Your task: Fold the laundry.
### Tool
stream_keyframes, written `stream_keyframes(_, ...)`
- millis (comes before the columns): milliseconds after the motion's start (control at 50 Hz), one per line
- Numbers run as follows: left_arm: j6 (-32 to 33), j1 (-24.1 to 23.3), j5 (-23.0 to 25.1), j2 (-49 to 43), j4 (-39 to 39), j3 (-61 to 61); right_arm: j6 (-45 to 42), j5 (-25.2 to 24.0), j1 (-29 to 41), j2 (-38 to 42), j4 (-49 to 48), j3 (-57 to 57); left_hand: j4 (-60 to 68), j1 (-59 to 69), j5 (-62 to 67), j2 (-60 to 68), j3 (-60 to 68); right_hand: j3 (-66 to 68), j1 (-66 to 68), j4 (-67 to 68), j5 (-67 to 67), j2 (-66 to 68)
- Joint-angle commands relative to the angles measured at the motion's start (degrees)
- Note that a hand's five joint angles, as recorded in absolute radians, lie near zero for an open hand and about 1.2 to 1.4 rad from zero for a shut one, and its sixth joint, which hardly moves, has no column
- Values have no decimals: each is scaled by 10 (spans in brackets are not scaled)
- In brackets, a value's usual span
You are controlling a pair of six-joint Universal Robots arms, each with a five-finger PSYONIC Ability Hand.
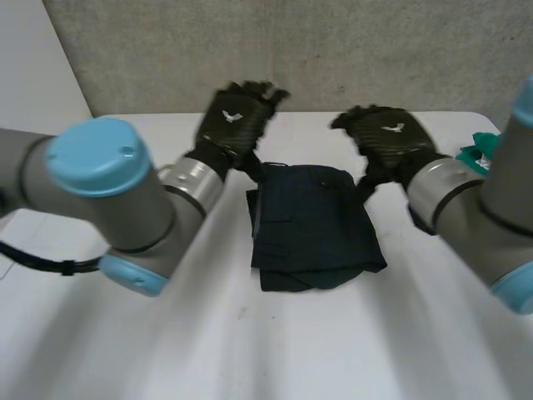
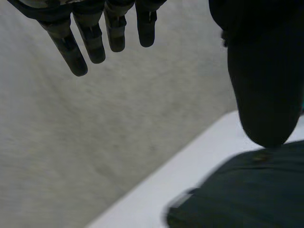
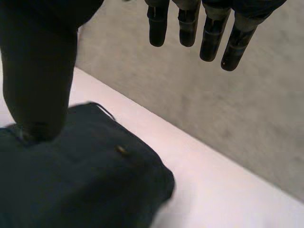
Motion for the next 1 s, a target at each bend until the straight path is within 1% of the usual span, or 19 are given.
stream_keyframes(20, -17, -43, -21, -103, -105, 100, -27, 11, -17, 95, 34, -58, -15, -6, -25, -14, -20, -24, -16, -35, -37, -28)
stream_keyframes(40, -16, -46, -40, -120, -128, 115, -29, 11, -17, 109, 38, -68, -15, -6, -25, -14, -20, -24, -16, -35, -37, -28)
stream_keyframes(140, -11, -46, -84, -154, -169, 137, -32, 1, -17, 182, 65, -116, -14, -5, -23, -12, -19, -24, -16, -35, -37, -28)
stream_keyframes(160, -10, -45, -84, -158, -173, 139, -33, -3, -17, 206, 75, -135, -14, -5, -23, -12, -19, -24, -16, -35, -37, -28)
stream_keyframes(220, 5, -42, -85, -173, -199, 144, -39, -5, -17, 247, 95, -168, -7, 2, -16, -6, -12, -24, -16, -35, -37, -28)
stream_keyframes(260, 17, -43, -85, -177, -215, 144, -49, -6, -17, 262, 103, -178, -7, 2, -16, -6, -12, -24, -16, -35, -37, -28)
stream_keyframes(280, 34, -43, -86, -182, -231, 142, -56, -5, -17, 269, 107, -183, -7, 2, -16, -6, -12, -24, -16, -35, -37, -28)
stream_keyframes(300, 43, -43, -87, -183, -239, 140, -76, -1, -17, 280, 114, -189, -7, 2, -16, -6, -12, -24, -16, -35, -37, -28)
stream_keyframes(340, 65, -43, -91, -187, -253, 136, -96, 0, -17, 286, 115, -189, -9, 0, -18, -7, -14, -24, -16, -35, -37, -28)
stream_keyframes(420, 85, -43, -93, -187, -257, 130, -153, 1, -17, 291, 114, -181, -9, 0, -18, -7, -14, -24, -16, -35, -37, -28)
stream_keyframes(500, 88, -41, -89, -179, -259, 130, -186, 4, -18, 290, 113, -174, -10, -1, -20, -9, -15, -24, -16, -35, -37, -28)
stream_keyframes(580, 89, -41, -84, -158, -259, 136, -189, 7, -19, 276, 106, -167, -17, -8, -26, -16, -22, -24, -16, -35, -37, -28)
stream_keyframes(660, 88, -41, -75, -124, -260, 137, -185, 10, -15, 234, 77, -148, -17, -9, -27, -16, -22, -24, -16, -35, -37, -28)
stream_keyframes(720, 88, -40, -65, -99, -260, 136, -183, 17, -14, 183, 29, -104, -17, -9, -27, -16, -22, -24, -16, -35, -37, -28)
stream_keyframes(800, 83, -35, -30, -51, -261, 128, -175, 40, -10, 112, -37, -30, -17, -9, -27, -16, -22, -24, -16, -35, -37, -28)
stream_keyframes(840, 82, -29, 2, -17, -264, 122, -168, 53, 3, 71, -67, 17, -17, -9, -27, -16, -22, -24, -16, -35, -37, -28)
stream_keyframes(920, 82, -8, 52, 31, -279, 105, -166, 56, 31, 35, -91, 86, -17, -8, -26, -16, -22, -24, -16, -35, -37, -28)
stream_keyframes(1000, 76, 8, 102, 58, -311, 101, -166, 55, 48, 26, -103, 143, -15, -6, -25, -14, -20, -24, -16, -35, -37, -28)
